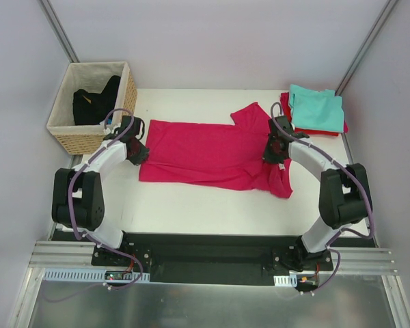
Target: Fold and stack the t-shirts
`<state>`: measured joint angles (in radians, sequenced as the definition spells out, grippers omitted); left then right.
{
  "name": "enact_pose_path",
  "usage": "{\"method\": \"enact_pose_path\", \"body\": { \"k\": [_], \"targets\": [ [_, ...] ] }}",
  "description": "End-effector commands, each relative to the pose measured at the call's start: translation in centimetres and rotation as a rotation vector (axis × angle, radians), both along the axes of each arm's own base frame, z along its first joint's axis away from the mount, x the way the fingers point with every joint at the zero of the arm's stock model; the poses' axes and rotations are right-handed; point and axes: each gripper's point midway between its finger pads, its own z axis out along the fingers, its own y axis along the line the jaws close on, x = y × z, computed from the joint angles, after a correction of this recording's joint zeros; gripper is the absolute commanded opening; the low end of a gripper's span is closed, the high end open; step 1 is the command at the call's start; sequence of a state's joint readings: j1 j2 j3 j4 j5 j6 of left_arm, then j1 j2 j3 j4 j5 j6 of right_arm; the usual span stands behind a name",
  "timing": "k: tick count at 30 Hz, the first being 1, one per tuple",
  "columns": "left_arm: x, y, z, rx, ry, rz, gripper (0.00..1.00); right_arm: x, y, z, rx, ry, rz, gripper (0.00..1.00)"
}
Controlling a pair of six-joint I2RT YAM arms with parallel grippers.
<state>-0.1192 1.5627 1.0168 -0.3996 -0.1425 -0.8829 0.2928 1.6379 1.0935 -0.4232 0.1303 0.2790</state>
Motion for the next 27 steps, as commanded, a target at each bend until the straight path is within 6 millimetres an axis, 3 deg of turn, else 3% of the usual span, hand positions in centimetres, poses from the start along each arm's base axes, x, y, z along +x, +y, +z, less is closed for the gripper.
{"method": "enact_pose_path", "body": {
  "k": [1,13,14,17,18,19,24,27],
  "targets": [
    [2.3,0.1,1.5,0.026,-0.063,0.012,0.00,3.5,0.1,2.1,0.014,-0.075,-0.029,0.01],
    [3.6,-0.9,1.7,0.009,-0.072,-0.007,0.00,3.1,-0.1,1.7,0.012,-0.058,-0.031,0.01],
    [3.6,-1.0,1.7,0.011,-0.072,-0.011,0.00,3.0,-0.2,1.5,0.009,-0.054,-0.032,0.04],
    [3.7,-1.1,1.6,0.012,-0.072,-0.015,0.00,2.9,-0.5,1.6,-0.007,-0.056,-0.034,0.60],
    [3.6,-1.1,1.5,0.016,-0.067,-0.015,0.00,3.1,-0.6,2.0,-0.011,-0.068,-0.035,0.89],
    [3.6,-1.2,1.5,0.014,-0.068,-0.017,0.00,3.1,-0.8,2.5,-0.018,-0.079,-0.039,0.98],
    [2.8,-1.1,2.0,0.019,-0.080,-0.013,0.04,1.8,0.1,7.7,-0.001,-0.221,0.002,0.97],
    [2.0,-1.2,2.6,0.015,-0.099,-0.013,0.14,-0.4,1.3,8.3,-0.007,-0.217,0.056,0.97]
  ]
}}
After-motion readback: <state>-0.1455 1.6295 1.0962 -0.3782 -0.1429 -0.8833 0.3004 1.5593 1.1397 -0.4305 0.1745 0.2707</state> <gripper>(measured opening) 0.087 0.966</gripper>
